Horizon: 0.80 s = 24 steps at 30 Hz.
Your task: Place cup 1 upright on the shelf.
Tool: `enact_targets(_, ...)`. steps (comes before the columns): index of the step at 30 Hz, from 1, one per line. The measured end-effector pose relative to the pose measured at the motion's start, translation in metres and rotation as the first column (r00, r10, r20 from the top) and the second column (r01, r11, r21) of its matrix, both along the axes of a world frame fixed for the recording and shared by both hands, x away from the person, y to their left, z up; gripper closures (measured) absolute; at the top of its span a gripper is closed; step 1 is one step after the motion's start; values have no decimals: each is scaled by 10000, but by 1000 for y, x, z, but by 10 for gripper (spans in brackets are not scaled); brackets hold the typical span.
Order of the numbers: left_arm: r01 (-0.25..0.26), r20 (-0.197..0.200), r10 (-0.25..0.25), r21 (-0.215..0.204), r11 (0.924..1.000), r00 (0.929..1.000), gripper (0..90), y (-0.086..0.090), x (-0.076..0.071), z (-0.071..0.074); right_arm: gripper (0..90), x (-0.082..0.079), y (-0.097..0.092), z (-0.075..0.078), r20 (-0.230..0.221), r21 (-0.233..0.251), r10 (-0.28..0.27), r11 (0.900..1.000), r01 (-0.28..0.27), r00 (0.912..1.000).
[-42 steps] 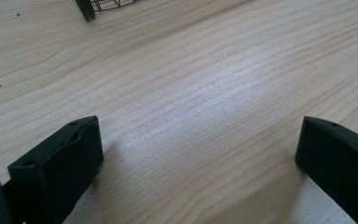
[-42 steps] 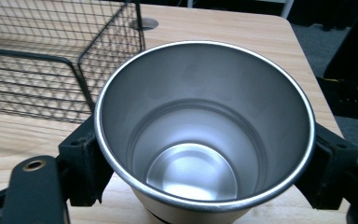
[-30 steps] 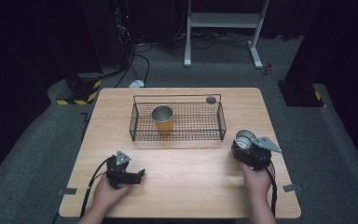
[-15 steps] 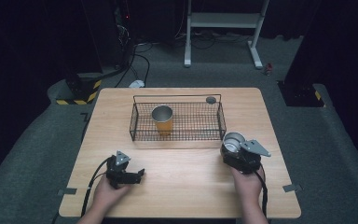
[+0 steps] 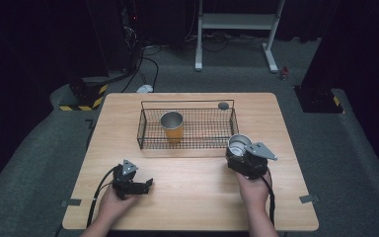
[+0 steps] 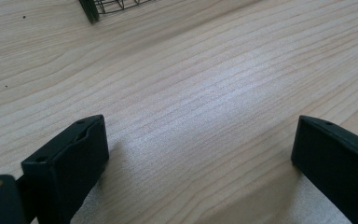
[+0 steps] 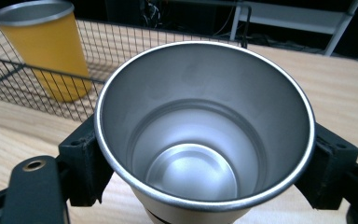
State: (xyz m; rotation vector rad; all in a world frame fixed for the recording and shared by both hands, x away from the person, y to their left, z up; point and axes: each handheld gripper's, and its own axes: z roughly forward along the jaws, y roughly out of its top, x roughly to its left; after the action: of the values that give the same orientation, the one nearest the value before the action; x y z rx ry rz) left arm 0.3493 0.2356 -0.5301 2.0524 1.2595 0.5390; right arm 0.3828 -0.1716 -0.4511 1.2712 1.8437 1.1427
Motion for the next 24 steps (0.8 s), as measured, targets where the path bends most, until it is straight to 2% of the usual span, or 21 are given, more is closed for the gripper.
enact_targets(4,-1,-9,1,-7,10000,10000,41,0,0,0,184,4,8,13,202,-19,14,10000,-13,9998)
enact_targets(10,8,5,-8,8,10000,10000,39,0,0,0,184,9,18,23,240,-36,-53,10000,54,9997)
enact_targets(21,9,4,-9,4,10000,10000,39,0,0,0,184,22,26,33,196,357,-255,9991,248,9995)
enact_targets(24,9,5,-9,5,10000,10000,39,0,0,0,184,26,28,34,190,290,-233,9993,228,9995)
